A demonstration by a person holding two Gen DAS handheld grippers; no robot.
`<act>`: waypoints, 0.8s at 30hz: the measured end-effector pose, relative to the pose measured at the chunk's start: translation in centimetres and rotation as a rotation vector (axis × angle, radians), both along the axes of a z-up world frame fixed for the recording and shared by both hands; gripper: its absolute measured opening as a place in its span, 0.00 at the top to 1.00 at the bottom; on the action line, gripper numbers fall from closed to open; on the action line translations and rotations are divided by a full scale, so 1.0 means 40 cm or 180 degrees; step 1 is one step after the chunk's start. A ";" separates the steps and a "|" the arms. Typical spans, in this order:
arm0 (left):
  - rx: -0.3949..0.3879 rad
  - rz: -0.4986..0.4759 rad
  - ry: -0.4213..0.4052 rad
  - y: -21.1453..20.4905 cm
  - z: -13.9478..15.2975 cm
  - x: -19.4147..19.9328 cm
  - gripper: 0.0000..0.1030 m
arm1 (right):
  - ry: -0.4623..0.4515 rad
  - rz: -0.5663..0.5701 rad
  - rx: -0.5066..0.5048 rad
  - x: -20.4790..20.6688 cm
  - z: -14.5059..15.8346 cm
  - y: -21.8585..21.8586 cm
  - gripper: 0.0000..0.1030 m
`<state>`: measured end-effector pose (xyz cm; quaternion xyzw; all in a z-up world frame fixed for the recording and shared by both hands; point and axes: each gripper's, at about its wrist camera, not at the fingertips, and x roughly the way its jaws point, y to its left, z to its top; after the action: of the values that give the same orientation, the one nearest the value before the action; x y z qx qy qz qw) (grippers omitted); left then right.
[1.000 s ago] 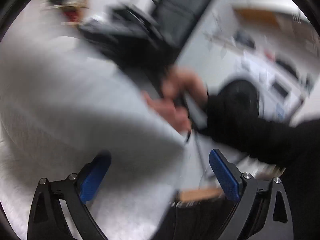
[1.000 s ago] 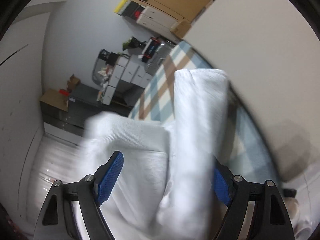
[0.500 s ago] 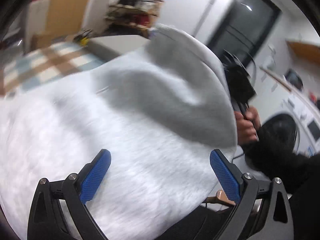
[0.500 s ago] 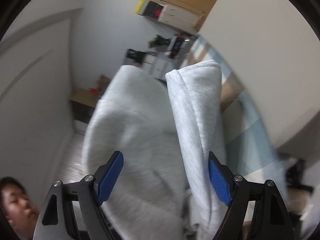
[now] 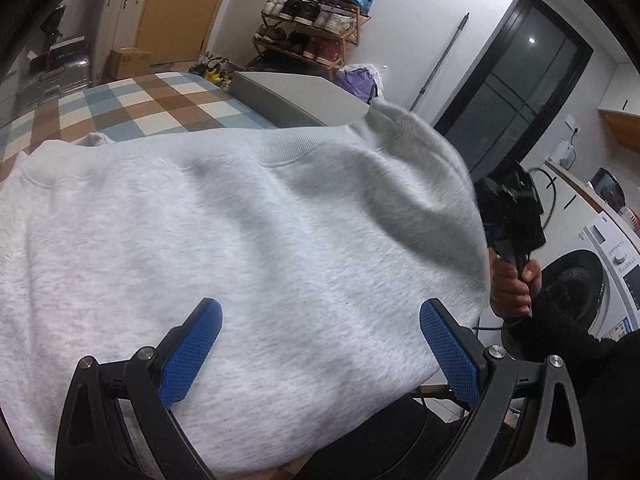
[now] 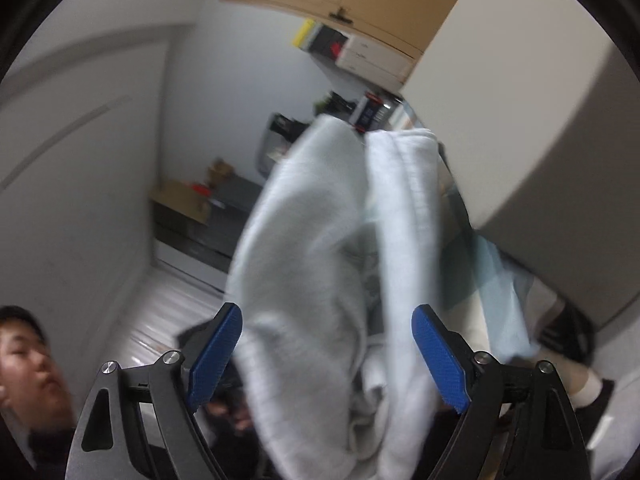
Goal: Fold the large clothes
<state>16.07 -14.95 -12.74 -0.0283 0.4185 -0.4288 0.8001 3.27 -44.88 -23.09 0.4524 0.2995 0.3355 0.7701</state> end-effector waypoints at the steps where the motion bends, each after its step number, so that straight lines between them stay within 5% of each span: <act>1: -0.0007 0.0019 0.0014 0.011 -0.008 0.001 0.06 | -0.0028 0.0034 -0.0029 -0.016 -0.003 0.005 0.14; 5: 0.0036 0.0066 0.0087 0.023 -0.028 0.011 0.06 | 0.0168 0.0104 -0.0628 -0.026 -0.018 0.074 0.14; 9: 0.0271 0.0117 -0.0068 0.028 -0.028 0.003 0.06 | 0.0697 -0.0092 -0.1435 0.016 -0.054 0.104 0.15; 14: 0.0562 0.0144 -0.0278 0.024 -0.038 0.000 0.06 | 0.0878 -0.0049 -0.1262 0.051 -0.080 0.110 0.13; 18: 0.1390 0.0399 -0.0568 0.021 -0.068 0.013 0.06 | 0.1065 -0.0058 -0.1249 0.090 -0.086 0.115 0.18; 24: 0.1400 0.0485 -0.0408 0.078 -0.081 0.035 0.06 | 0.1026 0.0028 -0.1704 0.067 -0.025 0.168 0.22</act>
<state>17.45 -11.82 -15.99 0.1425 0.4468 -0.2666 0.8420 5.97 -38.14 -24.11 0.2795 0.4975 0.1720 0.8030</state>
